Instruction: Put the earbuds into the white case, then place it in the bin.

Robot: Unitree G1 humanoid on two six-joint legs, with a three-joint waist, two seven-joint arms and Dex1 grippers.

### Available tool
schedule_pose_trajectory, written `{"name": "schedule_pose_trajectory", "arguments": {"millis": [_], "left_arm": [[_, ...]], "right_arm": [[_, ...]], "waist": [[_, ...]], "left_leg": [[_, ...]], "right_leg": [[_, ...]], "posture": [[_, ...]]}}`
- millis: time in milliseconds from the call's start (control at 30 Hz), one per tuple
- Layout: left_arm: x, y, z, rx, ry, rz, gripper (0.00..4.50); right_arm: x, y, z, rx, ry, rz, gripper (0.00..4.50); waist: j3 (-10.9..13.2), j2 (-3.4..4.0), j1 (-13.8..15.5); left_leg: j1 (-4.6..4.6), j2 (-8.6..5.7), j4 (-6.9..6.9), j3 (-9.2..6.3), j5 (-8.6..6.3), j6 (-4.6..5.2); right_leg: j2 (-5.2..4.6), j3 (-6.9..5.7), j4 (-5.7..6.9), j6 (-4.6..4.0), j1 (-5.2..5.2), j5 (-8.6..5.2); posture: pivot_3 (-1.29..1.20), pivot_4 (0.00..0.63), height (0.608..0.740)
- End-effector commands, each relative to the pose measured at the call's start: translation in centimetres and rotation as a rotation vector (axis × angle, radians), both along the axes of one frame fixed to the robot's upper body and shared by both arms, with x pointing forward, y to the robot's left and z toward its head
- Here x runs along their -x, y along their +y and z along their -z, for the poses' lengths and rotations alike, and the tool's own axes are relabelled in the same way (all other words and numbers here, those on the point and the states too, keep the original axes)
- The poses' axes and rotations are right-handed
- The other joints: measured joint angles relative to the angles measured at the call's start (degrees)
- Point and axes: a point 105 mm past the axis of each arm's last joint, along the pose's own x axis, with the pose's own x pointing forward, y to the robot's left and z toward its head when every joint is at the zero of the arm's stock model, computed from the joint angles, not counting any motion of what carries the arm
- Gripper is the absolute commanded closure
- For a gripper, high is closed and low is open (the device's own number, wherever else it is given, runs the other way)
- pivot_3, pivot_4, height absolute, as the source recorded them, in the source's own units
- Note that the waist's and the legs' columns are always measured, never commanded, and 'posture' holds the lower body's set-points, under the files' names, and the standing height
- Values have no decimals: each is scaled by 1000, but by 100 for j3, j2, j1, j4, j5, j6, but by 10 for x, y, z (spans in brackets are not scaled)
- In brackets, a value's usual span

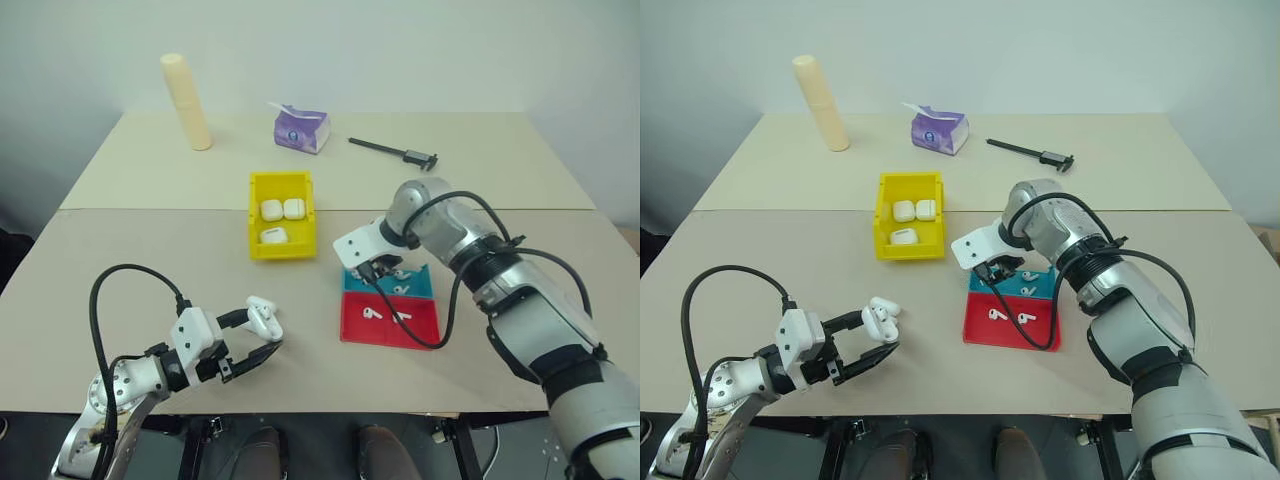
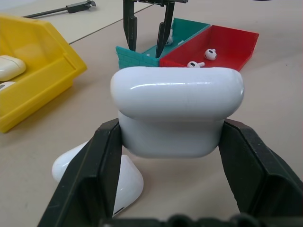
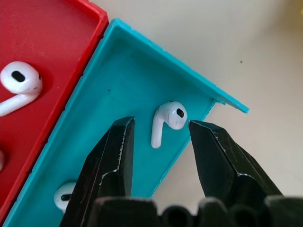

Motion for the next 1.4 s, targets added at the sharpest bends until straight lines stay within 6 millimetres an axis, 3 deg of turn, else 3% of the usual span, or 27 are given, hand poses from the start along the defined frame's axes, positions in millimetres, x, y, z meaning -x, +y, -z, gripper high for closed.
{"name": "schedule_pose_trajectory", "arguments": {"millis": [33, 467, 567, 1100, 1233, 1400], "left_arm": [[1, -3, -7, 0, -40, 9, 1730], [-2, -6, -5, -1, -31, -3, 1730], [-3, -9, -5, 1, -30, -3, 1730], [-5, -12, -6, 1, -33, -1, 1730], [-4, -12, -6, -1, -29, 1, 1730], [-5, -14, -7, 1, -27, 3, 1730]], "right_arm": [[-4, 4, -11, -17, -41, -13, 2275], [-6, 4, -4, -1, -49, -30, 2275], [-5, 5, -3, -7, -47, -31, 2857], [-3, 5, 0, 3, -45, -49, 2857], [0, 3, 3, 14, -34, -57, 3746], [0, 4, 4, 7, -35, -52, 3746]], "waist": [[0, 0, 4], [-1, 1, -3], [-1, 1, -7], [-1, 1, -6], [-1, 1, -6], [-1, 1, -8]], "left_leg": [[1, 0, 0, 0, 0, 0], [14, 0, 0, 1, 2, -3], [17, 0, 0, 2, 3, -5], [16, 0, 0, 1, 5, -9], [16, 0, 0, 1, 6, -9], [18, 0, 0, 1, 6, -10]], "right_leg": [[0, 0, 3, -1, 0, 0], [-1, 2, 20, -7, 3, -4], [0, 2, 24, -8, 4, -5], [0, 3, 26, -9, 2, -5], [0, 3, 26, -9, 3, -5], [0, 3, 27, -9, 4, -5]], "posture": [[0, 150, 740], [0, 150, 740], [0, 150, 740], [0, 150, 740], [0, 150, 740], [0, 150, 740]]}}
